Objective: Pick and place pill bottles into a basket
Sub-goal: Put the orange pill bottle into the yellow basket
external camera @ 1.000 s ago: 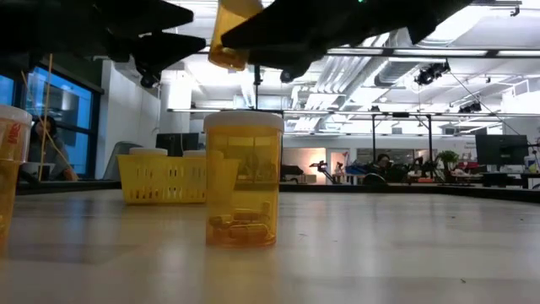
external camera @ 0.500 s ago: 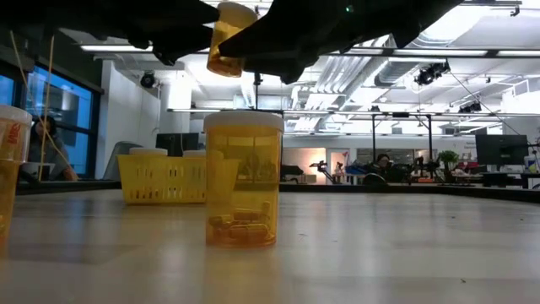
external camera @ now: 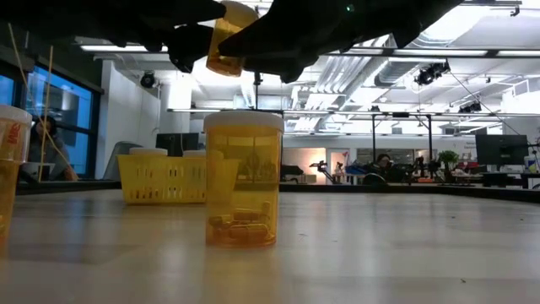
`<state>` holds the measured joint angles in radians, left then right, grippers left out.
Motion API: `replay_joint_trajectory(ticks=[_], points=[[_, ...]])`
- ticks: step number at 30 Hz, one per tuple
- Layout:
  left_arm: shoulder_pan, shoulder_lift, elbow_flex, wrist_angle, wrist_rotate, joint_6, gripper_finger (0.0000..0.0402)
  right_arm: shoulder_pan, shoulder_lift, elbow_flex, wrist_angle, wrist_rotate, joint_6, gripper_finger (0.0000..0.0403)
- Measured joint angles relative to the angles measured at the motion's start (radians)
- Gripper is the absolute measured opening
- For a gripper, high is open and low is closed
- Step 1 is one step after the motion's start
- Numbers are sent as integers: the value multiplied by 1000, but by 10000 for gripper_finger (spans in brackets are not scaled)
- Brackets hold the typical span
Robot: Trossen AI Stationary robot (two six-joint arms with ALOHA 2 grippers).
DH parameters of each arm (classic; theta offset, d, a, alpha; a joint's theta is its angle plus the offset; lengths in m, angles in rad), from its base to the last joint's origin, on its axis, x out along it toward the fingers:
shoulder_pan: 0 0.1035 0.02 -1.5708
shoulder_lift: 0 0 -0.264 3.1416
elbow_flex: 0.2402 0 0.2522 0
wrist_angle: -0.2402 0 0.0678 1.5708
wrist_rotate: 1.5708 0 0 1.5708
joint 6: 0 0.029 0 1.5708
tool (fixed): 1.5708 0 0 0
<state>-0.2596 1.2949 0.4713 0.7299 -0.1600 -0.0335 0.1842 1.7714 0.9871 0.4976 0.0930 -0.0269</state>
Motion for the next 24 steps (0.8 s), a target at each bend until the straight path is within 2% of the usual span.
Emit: replay_joint_trajectory(ticks=[7, 12, 24], points=[[-1, 0, 2, -44, 15, 27, 294, -20, 0, 0, 0, -21, 0, 165], [-1, 1, 2, -36, -29, 29, 294, -29, 0, 0, 20, -41, 3, 165], [-1, 1, 14, -20, -23, 57, 294, -28, 0, 0, 40, -46, 0, 165]])
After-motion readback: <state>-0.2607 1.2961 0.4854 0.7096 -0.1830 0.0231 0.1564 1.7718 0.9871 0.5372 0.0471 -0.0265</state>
